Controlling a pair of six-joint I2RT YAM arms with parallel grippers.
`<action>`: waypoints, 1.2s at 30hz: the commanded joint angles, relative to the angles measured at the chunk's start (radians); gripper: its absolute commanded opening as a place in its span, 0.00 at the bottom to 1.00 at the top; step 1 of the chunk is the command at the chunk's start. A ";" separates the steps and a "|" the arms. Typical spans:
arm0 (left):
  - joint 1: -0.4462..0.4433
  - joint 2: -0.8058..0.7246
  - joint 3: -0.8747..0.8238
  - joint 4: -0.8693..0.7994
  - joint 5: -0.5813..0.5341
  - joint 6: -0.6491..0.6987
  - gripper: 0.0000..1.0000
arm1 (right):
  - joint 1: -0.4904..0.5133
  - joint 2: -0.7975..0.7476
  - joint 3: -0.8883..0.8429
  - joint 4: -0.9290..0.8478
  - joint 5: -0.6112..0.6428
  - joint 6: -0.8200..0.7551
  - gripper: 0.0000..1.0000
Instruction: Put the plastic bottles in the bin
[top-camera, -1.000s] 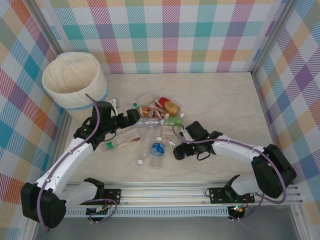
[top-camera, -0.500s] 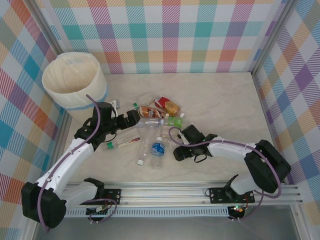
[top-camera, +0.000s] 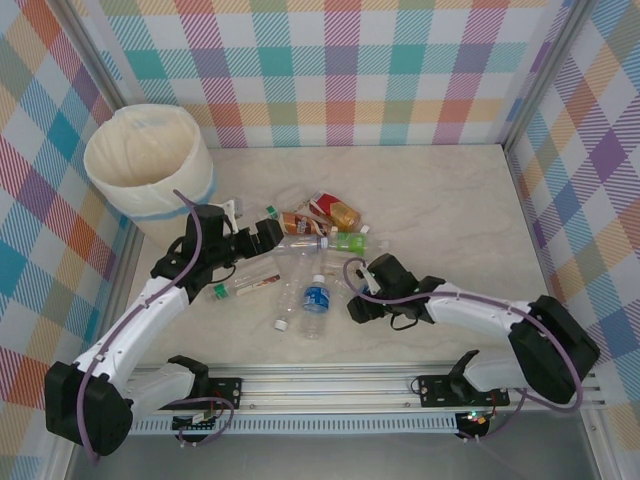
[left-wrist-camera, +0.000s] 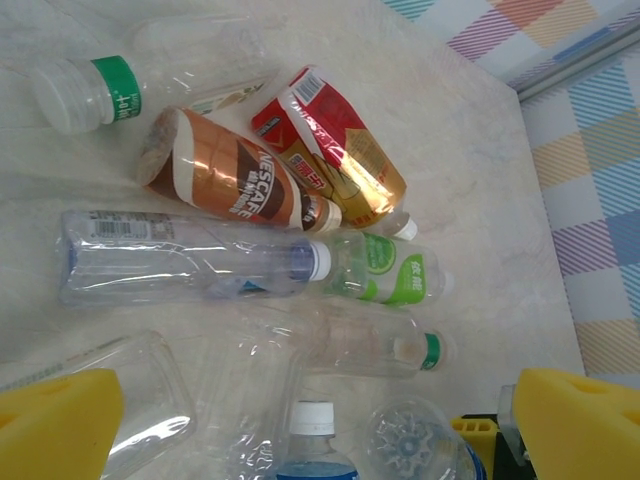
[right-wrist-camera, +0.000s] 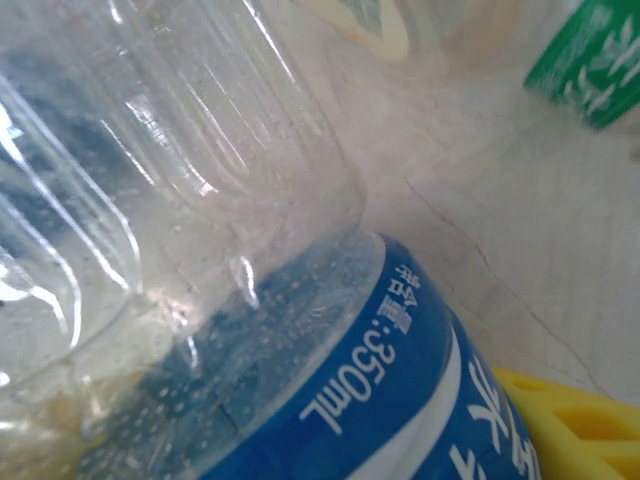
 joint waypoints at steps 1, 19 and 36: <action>0.006 0.004 -0.022 0.115 0.100 -0.015 1.00 | 0.007 -0.094 -0.015 0.107 -0.036 -0.015 0.46; -0.084 0.030 -0.115 0.491 0.373 -0.037 1.00 | 0.007 0.001 0.198 0.363 -0.228 0.195 0.46; -0.152 0.072 -0.096 0.527 0.306 0.017 1.00 | 0.016 0.100 0.307 0.448 -0.399 0.235 0.46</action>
